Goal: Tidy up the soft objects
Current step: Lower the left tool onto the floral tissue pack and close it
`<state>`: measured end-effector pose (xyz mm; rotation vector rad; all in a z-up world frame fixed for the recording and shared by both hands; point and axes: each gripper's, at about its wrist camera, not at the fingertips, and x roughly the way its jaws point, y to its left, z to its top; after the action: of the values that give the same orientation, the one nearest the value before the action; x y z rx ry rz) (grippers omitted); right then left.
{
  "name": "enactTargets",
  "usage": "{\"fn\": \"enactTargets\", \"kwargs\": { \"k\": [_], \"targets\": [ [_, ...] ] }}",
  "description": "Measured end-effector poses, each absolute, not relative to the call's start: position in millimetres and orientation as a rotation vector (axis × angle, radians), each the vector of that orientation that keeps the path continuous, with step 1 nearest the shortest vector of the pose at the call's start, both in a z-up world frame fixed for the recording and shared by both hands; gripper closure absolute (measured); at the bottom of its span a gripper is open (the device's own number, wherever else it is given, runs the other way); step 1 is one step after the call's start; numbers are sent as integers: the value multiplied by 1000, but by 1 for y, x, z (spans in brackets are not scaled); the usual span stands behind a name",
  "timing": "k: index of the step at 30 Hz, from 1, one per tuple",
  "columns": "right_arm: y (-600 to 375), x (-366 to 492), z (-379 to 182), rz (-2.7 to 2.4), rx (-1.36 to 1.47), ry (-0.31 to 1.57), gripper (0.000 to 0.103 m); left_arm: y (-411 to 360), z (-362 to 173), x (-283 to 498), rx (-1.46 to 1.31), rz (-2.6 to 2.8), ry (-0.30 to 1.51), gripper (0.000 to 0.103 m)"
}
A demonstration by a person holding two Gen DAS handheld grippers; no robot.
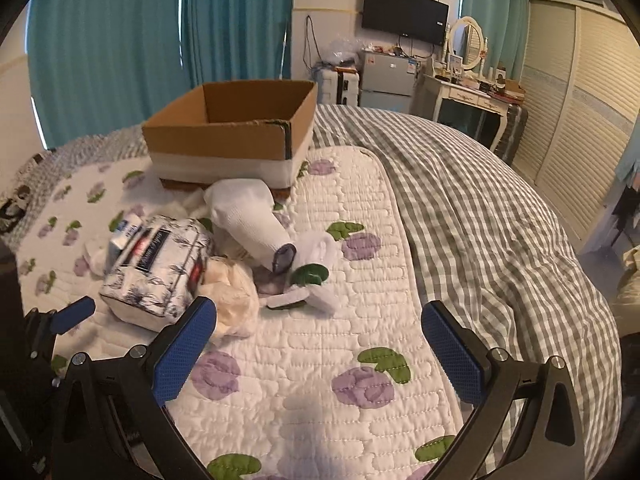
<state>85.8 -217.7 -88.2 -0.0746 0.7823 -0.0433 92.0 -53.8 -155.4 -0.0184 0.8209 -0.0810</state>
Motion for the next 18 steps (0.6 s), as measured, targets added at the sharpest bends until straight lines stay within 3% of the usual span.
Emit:
{"fn": "enactTargets", "kwargs": {
  "k": [6, 8, 11, 18],
  "targets": [
    [-212, 96, -92, -81, -85, 770, 0, -63, -161, 117, 25, -106, 815, 3],
    [-209, 98, -91, -86, -90, 759, 0, -62, -164, 122, 37, -106, 827, 15],
    [-202, 100, -92, -78, -100, 752, 0, -54, -162, 122, 16, -160, 817, 21],
    [-190, 109, -102, -37, -72, 784, 0, -20, -149, 98, 8, -171, 747, 24]
  ]
}}
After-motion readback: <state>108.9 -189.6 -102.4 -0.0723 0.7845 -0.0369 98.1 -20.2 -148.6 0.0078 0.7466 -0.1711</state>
